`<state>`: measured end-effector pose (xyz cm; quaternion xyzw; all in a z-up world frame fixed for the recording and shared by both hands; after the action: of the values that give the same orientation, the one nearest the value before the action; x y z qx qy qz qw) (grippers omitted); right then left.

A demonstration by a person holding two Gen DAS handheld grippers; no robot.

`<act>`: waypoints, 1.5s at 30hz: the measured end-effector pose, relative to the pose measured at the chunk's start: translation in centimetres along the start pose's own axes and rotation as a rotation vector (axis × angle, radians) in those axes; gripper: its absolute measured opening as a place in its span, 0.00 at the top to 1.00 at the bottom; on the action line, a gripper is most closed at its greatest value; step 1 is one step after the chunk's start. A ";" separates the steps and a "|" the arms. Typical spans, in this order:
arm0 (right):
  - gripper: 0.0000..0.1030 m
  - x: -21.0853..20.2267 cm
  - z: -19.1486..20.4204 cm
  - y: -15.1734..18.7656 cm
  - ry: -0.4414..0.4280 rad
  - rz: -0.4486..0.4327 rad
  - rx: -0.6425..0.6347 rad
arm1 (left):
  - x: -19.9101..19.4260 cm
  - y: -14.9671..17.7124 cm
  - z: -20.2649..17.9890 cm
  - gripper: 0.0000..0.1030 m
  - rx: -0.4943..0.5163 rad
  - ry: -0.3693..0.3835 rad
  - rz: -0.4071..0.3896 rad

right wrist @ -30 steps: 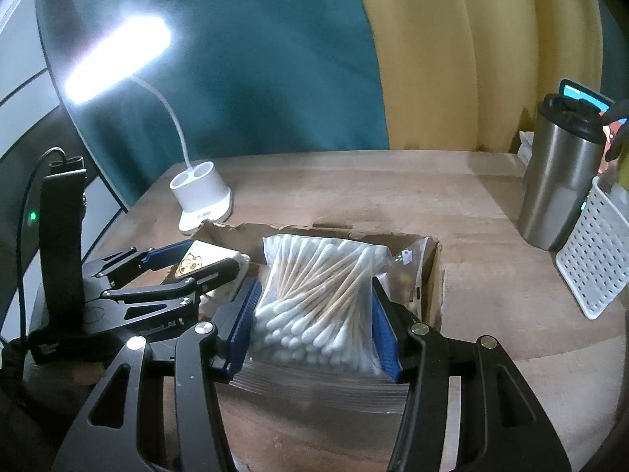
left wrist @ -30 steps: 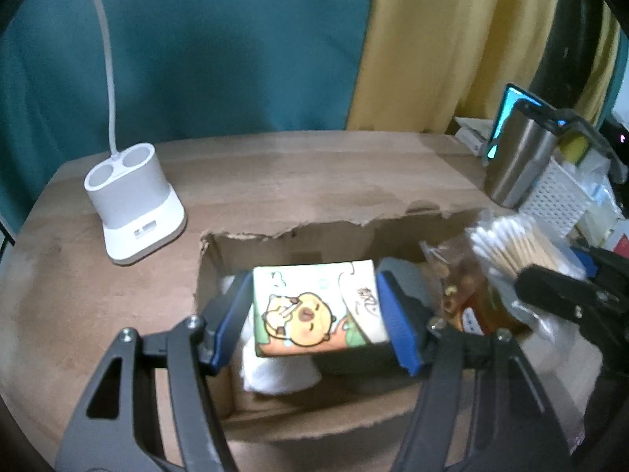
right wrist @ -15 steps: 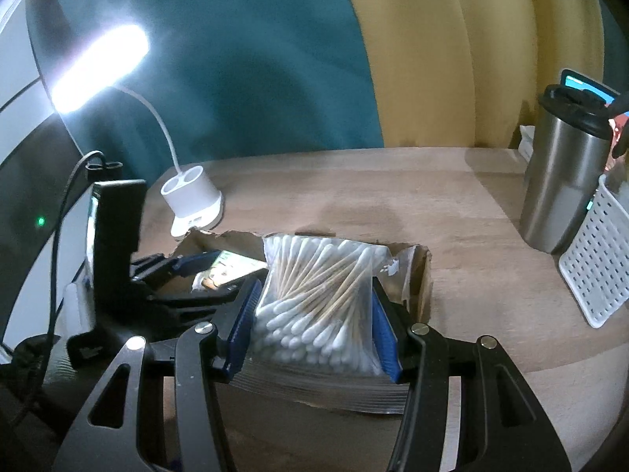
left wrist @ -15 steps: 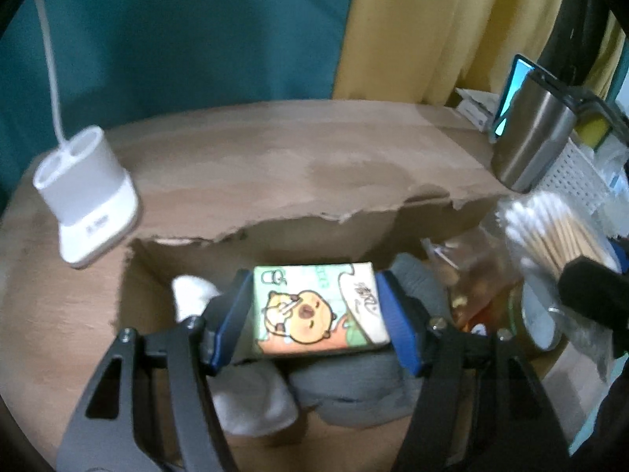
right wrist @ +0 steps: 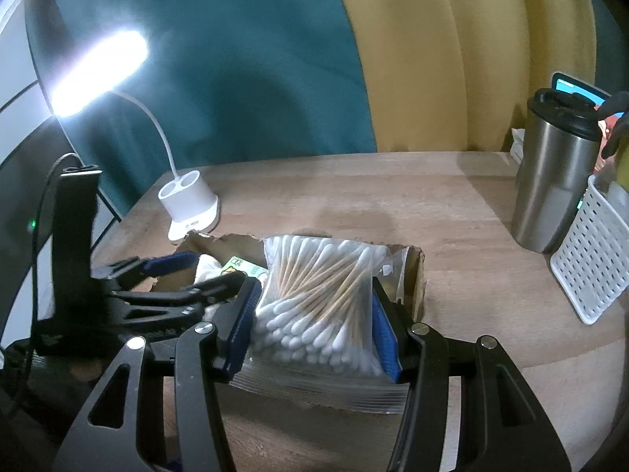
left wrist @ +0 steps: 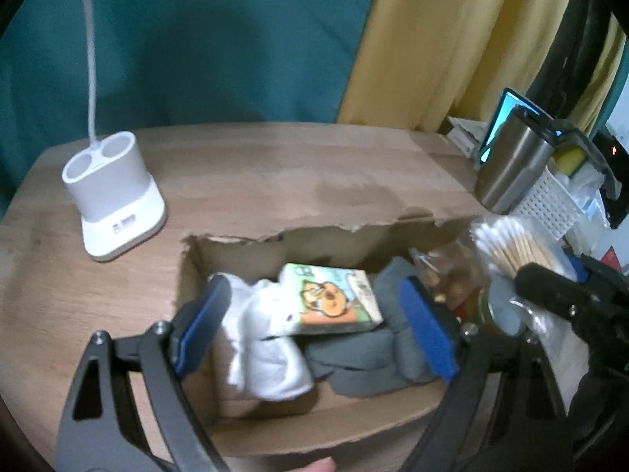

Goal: Organize objects
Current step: 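Lower the cartoon box into the cardboard box and open the left tool, then lower the swab bag into the cardboard box and open the right tool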

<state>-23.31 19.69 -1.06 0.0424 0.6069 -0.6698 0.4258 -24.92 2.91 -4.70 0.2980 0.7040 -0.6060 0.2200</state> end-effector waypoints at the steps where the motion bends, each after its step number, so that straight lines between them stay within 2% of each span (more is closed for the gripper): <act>1: 0.46 0.0 0.1 0.0 0.000 -0.001 0.002 | -0.1 -0.1 0.2 0.14 -0.009 0.014 -0.007; 5: 0.46 -0.3 0.2 0.0 0.000 -0.001 0.000 | -0.2 -0.3 -0.6 0.14 -0.023 0.105 -0.016; 8: 0.46 -0.4 0.2 -0.1 0.002 -0.004 0.001 | 0.1 -0.4 -2.0 0.14 0.006 0.152 -0.016; 10: 0.46 -0.6 0.0 -0.1 0.005 -0.008 0.005 | 0.8 -0.4 -2.7 0.14 0.026 0.167 0.001; 14: 0.46 -0.7 -0.6 -0.3 0.014 -0.012 0.017 | 2.8 0.4 -3.5 0.14 0.044 0.189 0.085; 17: 0.46 -0.8 -1.1 -0.3 0.020 -0.014 0.027 | 4.6 1.4 -3.6 0.14 0.047 0.170 0.165; 20: 0.45 -0.8 -1.5 -0.4 0.024 -0.016 0.034 | 4.6 1.2 -3.6 0.14 0.028 0.182 0.174; 27: 0.46 -1.1 -1.7 -0.6 0.027 -0.024 0.028 | 1.8 0.2 -2.8 0.14 0.028 0.151 0.095; 37: 0.45 -2.0 0.2 -0.6 0.042 -0.033 -0.006 | -3.6 -0.5 -0.4 0.14 0.011 0.103 -0.028; 45: 0.45 -1.3 2.8 -0.2 0.060 -0.013 -0.041 | -5.9 0.2 2.2 0.14 0.008 0.057 -0.064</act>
<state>-21.34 17.92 0.61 0.0501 0.6332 -0.6584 0.4038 -20.64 -0.10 -1.21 0.2932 0.7168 -0.6068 0.1792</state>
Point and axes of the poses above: each gripper's, at about its wrist camera, not at the fingertips, and x roughly the way its jaws point, z to its left, y to its underside, the point moved 4 cm from there along x, roughly the way its jaws point, and after that the axes turned 7 degrees about -z, right-handed, at the moved point
